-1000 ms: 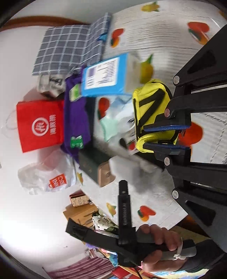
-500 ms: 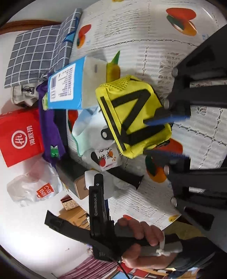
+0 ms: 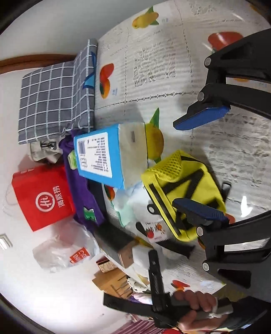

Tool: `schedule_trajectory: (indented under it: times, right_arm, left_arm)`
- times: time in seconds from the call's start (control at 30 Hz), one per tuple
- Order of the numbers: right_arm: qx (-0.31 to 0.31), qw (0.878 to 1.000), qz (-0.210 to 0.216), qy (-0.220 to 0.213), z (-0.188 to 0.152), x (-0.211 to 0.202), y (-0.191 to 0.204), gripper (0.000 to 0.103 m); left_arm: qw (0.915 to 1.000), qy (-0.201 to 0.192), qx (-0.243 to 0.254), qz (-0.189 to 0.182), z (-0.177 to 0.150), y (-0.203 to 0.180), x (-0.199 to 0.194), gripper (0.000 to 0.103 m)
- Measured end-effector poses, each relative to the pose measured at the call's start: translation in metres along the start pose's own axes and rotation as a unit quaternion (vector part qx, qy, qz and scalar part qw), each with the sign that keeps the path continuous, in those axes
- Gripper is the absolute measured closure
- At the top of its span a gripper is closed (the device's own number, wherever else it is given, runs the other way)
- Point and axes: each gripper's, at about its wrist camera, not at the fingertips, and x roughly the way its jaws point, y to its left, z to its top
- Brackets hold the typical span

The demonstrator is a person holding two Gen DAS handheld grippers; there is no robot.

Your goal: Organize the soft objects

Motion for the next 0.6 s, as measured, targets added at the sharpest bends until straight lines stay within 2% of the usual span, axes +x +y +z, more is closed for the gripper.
schedule_trajectory:
  times: [0.17,0.23,0.27,0.33,0.37,0.6]
  right_arm:
    - [0.016,0.999,0.035,0.018,0.000,0.031,-0.007,0.036]
    - [0.011,0.999,0.050,0.012,0.001,0.031,-0.006,0.050]
    - [0.009,0.998,0.055,0.017,0.002,0.032,-0.005,0.062]
    - [0.009,0.998,0.054,0.013,0.003,0.027,-0.004,0.065]
    - [0.009,0.998,0.053,0.011,0.003,0.024,-0.005,0.071]
    - [0.035,0.998,0.041,-0.014,0.007,-0.010,-0.013,0.072]
  left_arm:
    - [1.0000,0.002,0.003,-0.001,0.000,0.000,0.001,0.049]
    - [1.0000,0.001,0.003,-0.003,-0.001,0.001,0.000,0.049]
    - [1.0000,0.001,0.003,-0.004,-0.001,0.001,0.000,0.049]
    - [1.0000,0.001,0.000,-0.005,0.000,0.002,-0.001,0.049]
    - [1.0000,0.001,-0.002,-0.006,0.000,0.002,-0.001,0.049]
    - [1.0000,-0.003,-0.003,-0.008,-0.002,0.007,-0.010,0.049]
